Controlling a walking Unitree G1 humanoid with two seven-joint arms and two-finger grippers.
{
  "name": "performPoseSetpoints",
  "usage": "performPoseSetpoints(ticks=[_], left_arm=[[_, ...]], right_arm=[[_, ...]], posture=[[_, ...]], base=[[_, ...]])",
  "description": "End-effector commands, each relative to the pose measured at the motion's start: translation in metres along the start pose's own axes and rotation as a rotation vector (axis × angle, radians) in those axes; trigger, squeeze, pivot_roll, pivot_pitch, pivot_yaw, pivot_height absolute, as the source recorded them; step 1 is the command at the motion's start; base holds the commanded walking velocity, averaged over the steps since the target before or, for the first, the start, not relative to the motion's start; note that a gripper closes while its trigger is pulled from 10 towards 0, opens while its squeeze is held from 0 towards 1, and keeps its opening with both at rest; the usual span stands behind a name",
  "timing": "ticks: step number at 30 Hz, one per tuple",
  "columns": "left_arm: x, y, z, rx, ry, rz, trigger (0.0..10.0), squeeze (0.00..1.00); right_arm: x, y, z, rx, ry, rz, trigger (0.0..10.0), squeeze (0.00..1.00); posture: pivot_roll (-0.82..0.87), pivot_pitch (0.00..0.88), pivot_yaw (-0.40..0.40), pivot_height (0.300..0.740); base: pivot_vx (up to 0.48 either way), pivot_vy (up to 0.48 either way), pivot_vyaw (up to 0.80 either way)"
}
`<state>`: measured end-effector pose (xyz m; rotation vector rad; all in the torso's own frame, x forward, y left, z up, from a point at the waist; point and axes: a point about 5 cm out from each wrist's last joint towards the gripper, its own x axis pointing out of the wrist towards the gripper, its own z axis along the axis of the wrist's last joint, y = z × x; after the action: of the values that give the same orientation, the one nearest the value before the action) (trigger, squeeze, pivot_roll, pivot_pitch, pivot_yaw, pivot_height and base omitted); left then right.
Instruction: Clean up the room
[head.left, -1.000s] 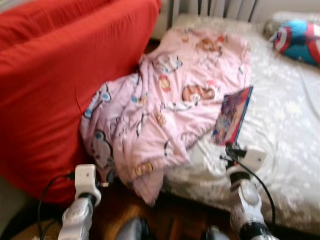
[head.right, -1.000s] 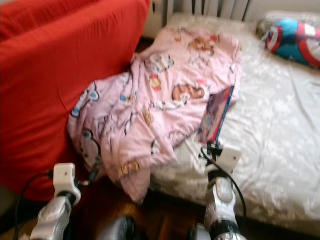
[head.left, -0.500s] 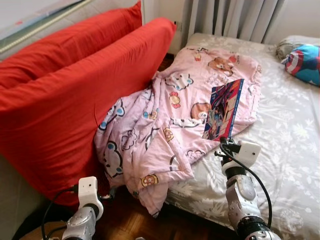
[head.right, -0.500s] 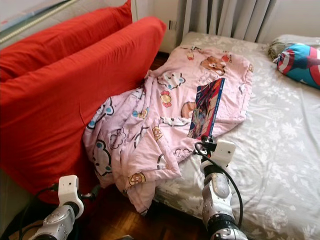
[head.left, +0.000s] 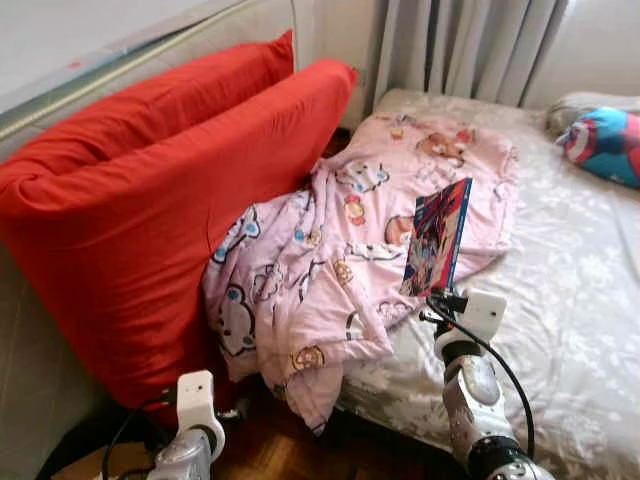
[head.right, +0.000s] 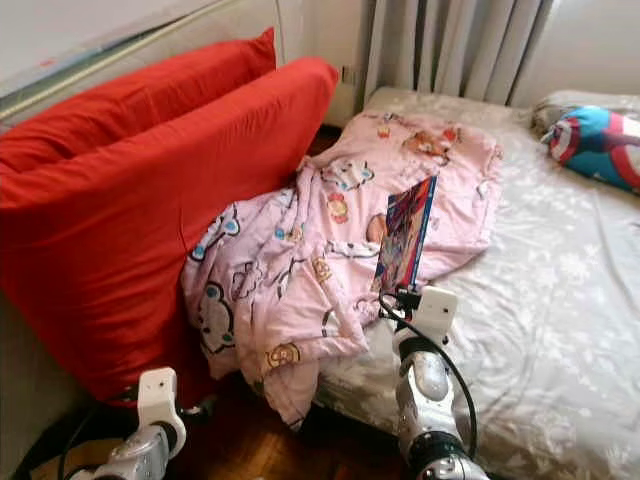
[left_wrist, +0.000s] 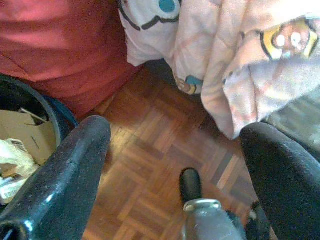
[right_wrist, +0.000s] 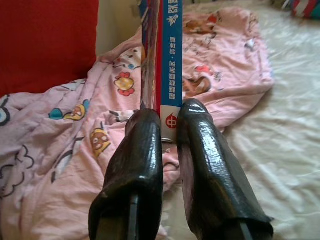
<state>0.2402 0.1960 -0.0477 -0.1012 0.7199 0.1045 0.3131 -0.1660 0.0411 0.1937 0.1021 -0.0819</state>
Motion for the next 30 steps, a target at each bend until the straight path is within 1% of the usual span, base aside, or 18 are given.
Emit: performPoseSetpoints(ticks=[1, 4, 9, 14, 19, 27, 30], left_arm=[[-0.003, 0.004, -0.012, 0.032, 0.047, 0.019, 10.0, 0.0], [-0.005, 0.008, -0.018, 0.042, 0.064, 0.035, 10.0, 0.0], [-0.008, 0.013, -0.026, 0.098, 0.091, 0.034, 10.0, 0.0], [-0.008, 0.016, -0.026, 0.098, 0.091, 0.041, 10.0, 0.0], [-0.009, 0.019, -0.026, 0.101, 0.096, 0.046, 10.0, 0.0], [-0.01, 0.019, -0.03, 0.102, 0.106, 0.049, 10.0, 0.0], [-0.01, 0.018, -0.031, 0.106, 0.109, 0.045, 10.0, 0.0]], right_arm=[[0.001, -0.002, 0.005, -0.028, -0.025, 0.005, 10.0, 0.0], [0.0, -0.002, 0.004, -0.025, -0.026, -0.002, 10.0, 0.0], [0.0, 0.001, 0.003, -0.023, -0.029, -0.004, 10.0, 0.0], [0.002, 0.002, 0.005, -0.022, -0.029, -0.006, 10.0, 0.0], [-0.001, 0.0, 0.002, -0.018, -0.025, -0.017, 10.0, 0.0], [-0.004, 0.0, -0.001, -0.016, -0.022, -0.02, 10.0, 0.0], [-0.002, -0.001, 0.002, -0.015, -0.029, -0.024, 10.0, 0.0]], posture=[[0.0, 0.0, 0.03, 0.74], [0.0, 0.0, 0.032, 0.74], [-0.01, 0.0, 0.041, 0.74], [0.0, 0.0, 0.041, 0.74], [0.01, 0.0, 0.044, 0.74], [0.0, 0.013, 0.048, 0.74], [0.0, 0.019, 0.046, 0.74]], base=[[0.0, 0.0, 0.0], [0.0, 0.0, 0.0], [0.0, -0.055, 0.0], [0.0, -0.284, 0.0], [0.0, -0.286, 0.0], [0.0, -0.285, 0.0], [0.0, -0.285, 0.0]])
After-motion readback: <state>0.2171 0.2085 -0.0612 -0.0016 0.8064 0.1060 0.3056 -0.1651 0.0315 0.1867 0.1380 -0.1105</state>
